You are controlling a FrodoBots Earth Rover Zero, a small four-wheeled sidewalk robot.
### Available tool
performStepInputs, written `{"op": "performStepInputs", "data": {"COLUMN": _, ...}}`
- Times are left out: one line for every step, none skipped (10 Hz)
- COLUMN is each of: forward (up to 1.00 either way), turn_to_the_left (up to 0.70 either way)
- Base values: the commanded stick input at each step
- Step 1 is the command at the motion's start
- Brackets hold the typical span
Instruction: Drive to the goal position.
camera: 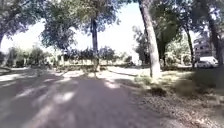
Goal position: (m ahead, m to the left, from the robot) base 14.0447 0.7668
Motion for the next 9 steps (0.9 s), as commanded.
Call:
{"op": "performStepInputs", "data": {"forward": 0.85, "turn_to_the_left": -0.26}}
{"op": "performStepInputs", "data": {"forward": 0.85, "turn_to_the_left": -0.34}}
{"op": "performStepInputs", "data": {"forward": 0.85, "turn_to_the_left": -0.05}}
{"op": "performStepInputs", "data": {"forward": 0.85, "turn_to_the_left": 0.0}}
{"op": "performStepInputs", "data": {"forward": 0.85, "turn_to_the_left": 0.0}}
{"op": "performStepInputs", "data": {"forward": 0.85, "turn_to_the_left": 0.0}}
{"op": "performStepInputs", "data": {"forward": 0.85, "turn_to_the_left": 0.0}}
{"op": "performStepInputs", "data": {"forward": 0.85, "turn_to_the_left": 0.0}}
{"op": "performStepInputs", "data": {"forward": 0.85, "turn_to_the_left": 0.0}}
